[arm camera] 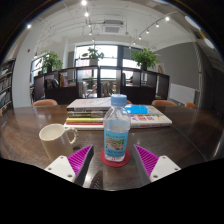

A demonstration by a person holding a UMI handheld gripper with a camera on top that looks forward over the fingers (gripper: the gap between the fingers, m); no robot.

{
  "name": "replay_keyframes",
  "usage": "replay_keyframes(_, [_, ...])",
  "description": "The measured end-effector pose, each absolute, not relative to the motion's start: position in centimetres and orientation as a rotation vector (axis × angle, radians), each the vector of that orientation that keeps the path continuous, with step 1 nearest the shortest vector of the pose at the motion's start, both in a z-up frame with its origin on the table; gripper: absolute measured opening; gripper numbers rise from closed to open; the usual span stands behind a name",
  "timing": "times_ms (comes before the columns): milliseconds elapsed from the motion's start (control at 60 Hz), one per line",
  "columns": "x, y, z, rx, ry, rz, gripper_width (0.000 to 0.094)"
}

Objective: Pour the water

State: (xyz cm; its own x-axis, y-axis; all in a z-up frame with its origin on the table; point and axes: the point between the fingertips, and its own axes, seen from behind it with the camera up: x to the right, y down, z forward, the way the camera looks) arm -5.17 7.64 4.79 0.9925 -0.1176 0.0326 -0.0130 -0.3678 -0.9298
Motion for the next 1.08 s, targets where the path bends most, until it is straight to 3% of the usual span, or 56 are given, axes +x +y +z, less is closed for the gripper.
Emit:
replay_keyframes(450, [-5.4, -9.1, 7.0, -1.971, 0.116, -0.056, 0.0797])
replay_keyframes(767, [-3.6, -12.4, 11.8, -1.89, 0.135, -0.082, 0.0793])
replay_keyframes(1083, [-2.7, -14.7, 13.2, -1.889, 0.13, -0.131, 0.0798])
